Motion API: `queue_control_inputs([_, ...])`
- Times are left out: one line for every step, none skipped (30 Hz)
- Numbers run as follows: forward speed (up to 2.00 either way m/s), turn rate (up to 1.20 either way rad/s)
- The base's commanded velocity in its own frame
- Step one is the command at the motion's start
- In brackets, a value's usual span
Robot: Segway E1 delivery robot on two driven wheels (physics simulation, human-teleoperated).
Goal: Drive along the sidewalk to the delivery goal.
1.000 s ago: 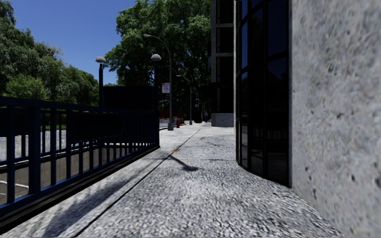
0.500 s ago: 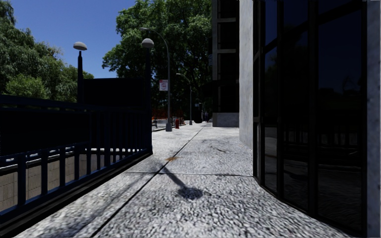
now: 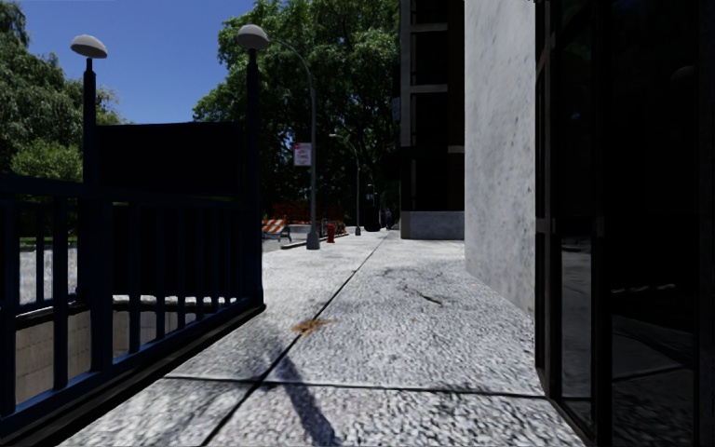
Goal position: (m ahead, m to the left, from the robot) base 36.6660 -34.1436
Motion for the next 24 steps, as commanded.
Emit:
queue_control_inputs([2.0,-0.19])
queue_control_inputs([2.0,-0.22])
queue_control_inputs([2.0,-0.23])
queue_control_inputs([2.0,-0.23])
queue_control_inputs([2.0,-0.24])
queue_control_inputs([2.0,-0.24])
queue_control_inputs([2.0,-0.24])
queue_control_inputs([2.0,-0.24])
queue_control_inputs([2.0,-0.24])
queue_control_inputs([2.0,-0.21])
queue_control_inputs([2.0,0.0])
queue_control_inputs([2.0,0.0])
queue_control_inputs([2.0,0.0])
queue_control_inputs([2.0,0.0])
queue_control_inputs([2.0,0.0])
queue_control_inputs([2.0,0.0])
queue_control_inputs([2.0,0.0])
queue_control_inputs([2.0,0.0])
queue_control_inputs([2.0,-0.13])
queue_control_inputs([2.0,-0.25])
queue_control_inputs([2.0,-0.25])
queue_control_inputs([2.0,-0.28])
queue_control_inputs([2.0,-0.28])
queue_control_inputs([2.0,-0.28])
